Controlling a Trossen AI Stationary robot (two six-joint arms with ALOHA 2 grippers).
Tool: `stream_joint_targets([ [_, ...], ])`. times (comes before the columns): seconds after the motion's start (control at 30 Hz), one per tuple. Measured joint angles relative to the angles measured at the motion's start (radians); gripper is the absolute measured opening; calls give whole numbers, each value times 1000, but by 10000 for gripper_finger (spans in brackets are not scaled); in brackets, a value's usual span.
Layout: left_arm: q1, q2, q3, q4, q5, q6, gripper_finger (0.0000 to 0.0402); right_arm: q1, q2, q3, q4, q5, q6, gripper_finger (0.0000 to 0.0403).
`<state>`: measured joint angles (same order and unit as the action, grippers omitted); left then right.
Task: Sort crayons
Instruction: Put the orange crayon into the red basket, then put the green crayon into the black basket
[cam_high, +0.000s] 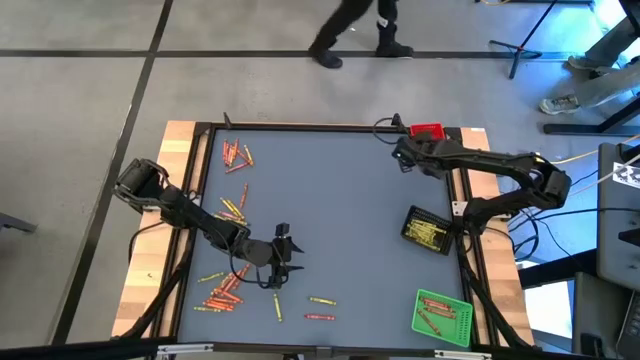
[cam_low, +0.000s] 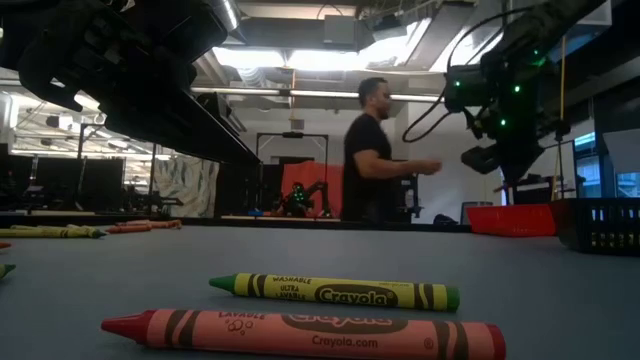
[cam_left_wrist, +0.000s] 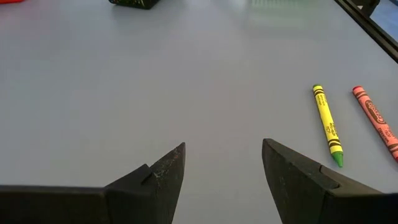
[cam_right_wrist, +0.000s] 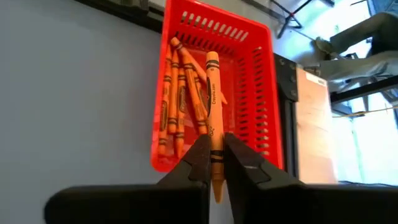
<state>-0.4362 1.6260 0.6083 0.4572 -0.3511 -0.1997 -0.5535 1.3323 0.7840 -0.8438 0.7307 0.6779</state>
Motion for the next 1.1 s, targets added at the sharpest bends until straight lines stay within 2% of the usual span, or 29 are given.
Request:
stream_joint_targets([
  [0.3, 0, 0, 0, 6, -6, 0, 197, -63, 0, -68, 151, 27, -33, 28],
  [0.57, 0, 0, 0, 7, -6, 0, 197, -75, 0, -77, 165, 35, -33, 109],
  [0.7, 0, 0, 0, 7, -6, 0, 197, -71, -7, -77, 164, 7, -82, 140],
  [0.87, 0, 0, -1, 13, -7, 0, 197, 41, -81, -77, 173, -8, -111, 151],
  [1.1, 0, 0, -1, 36, -7, 0, 197, 343, -182, -77, 287, -64, -137, 152],
])
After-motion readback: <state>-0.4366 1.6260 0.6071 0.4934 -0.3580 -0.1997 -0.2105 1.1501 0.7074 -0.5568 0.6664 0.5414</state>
